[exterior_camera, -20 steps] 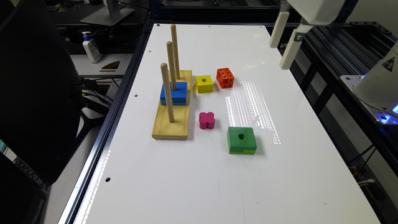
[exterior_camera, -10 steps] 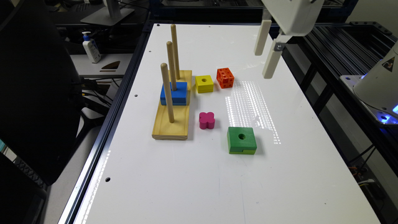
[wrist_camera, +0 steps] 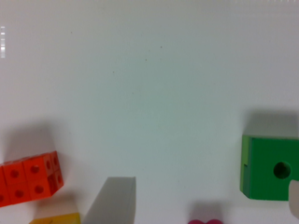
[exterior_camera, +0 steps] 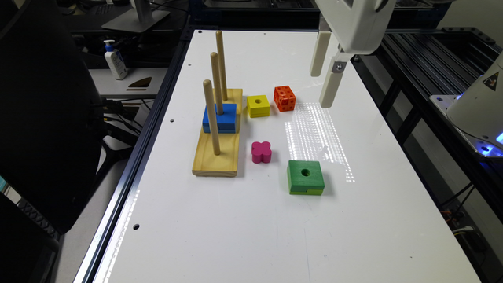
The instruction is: Pick up pink flower.
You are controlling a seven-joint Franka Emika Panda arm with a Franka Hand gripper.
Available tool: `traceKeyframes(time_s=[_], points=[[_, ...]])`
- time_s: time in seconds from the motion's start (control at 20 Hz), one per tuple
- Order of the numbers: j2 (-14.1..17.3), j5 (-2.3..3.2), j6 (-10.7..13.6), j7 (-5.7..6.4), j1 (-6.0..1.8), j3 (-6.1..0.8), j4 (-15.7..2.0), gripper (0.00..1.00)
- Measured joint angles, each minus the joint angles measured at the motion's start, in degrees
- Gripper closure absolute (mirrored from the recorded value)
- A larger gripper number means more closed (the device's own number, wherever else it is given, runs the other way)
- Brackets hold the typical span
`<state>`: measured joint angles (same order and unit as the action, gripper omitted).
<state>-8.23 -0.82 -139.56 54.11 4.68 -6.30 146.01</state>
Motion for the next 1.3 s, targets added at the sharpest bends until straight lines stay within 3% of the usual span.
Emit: traceKeyframes(time_s=[0.3,0.75,1.3], points=[[1.67,0.00,0.00,0.13,0.00,-0.26,-2.08,0.00],[7.00,0.00,0.00,0.16,-0.08,-0.29,-7.49,0.00],[9.49,0.00,0.00,0.16,-0.09,-0.30,-10.35,0.00]])
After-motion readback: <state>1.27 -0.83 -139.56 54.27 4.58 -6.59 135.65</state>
